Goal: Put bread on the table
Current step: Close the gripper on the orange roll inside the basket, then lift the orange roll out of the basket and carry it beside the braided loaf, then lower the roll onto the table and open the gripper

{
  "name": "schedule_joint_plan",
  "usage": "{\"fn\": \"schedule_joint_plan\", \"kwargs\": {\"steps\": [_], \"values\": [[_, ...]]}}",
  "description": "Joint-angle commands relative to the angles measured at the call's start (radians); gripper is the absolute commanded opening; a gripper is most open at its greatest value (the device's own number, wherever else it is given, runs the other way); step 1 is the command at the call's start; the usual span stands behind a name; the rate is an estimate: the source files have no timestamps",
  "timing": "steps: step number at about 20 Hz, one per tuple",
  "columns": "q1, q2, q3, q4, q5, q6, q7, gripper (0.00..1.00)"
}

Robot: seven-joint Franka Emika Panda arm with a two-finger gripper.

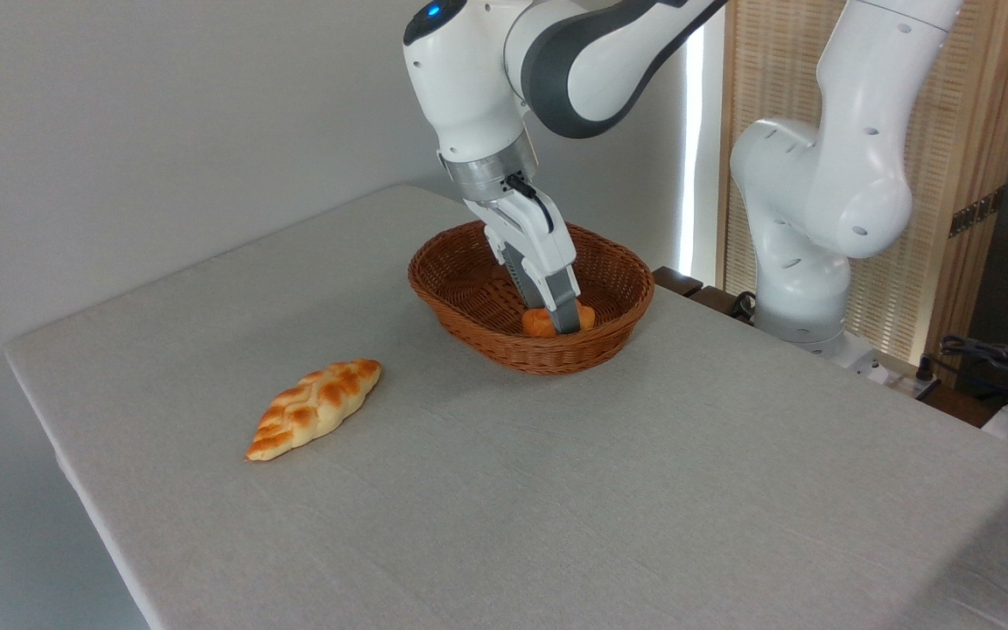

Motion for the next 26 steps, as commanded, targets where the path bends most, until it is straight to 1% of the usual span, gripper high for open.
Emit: {"fn": "schedule_joint_plan", "kwargs": {"steps": [1,6,7,9,11,13,14,16,19,20,22,23,24,25,26], "values": [[-0.012,-0.011,0.01,0.039,-0.003,-0.062,-0.006,0.12],[-0.014,-0.011,0.01,0.066,-0.007,-0.085,-0.011,0.12],[-0.014,-0.011,0.009,0.094,-0.016,-0.119,-0.011,0.12],[-0.014,-0.009,0.01,0.18,-0.074,-0.192,-0.009,0.12],[-0.012,-0.008,0.016,0.244,-0.089,-0.211,-0.005,0.12],[-0.012,0.008,0.06,0.272,-0.094,-0.202,0.0,0.15],[-0.014,0.026,0.091,0.29,-0.096,-0.181,0.011,0.18],[-0.012,0.083,0.128,0.339,-0.094,-0.078,0.038,0.18],[-0.014,0.167,0.208,0.353,-0.074,0.116,0.058,0.19],[-0.014,0.196,0.228,0.353,-0.071,0.181,0.06,0.24],[-0.014,0.251,0.232,0.353,-0.073,0.285,0.058,0.27],[-0.014,0.276,0.231,0.353,-0.073,0.315,0.058,0.36],[-0.014,0.288,0.231,0.353,-0.071,0.327,0.06,0.49],[-0.014,0.31,0.231,0.353,-0.071,0.344,0.055,0.85],[-0.014,0.322,0.231,0.353,-0.071,0.35,0.049,0.93]]}}
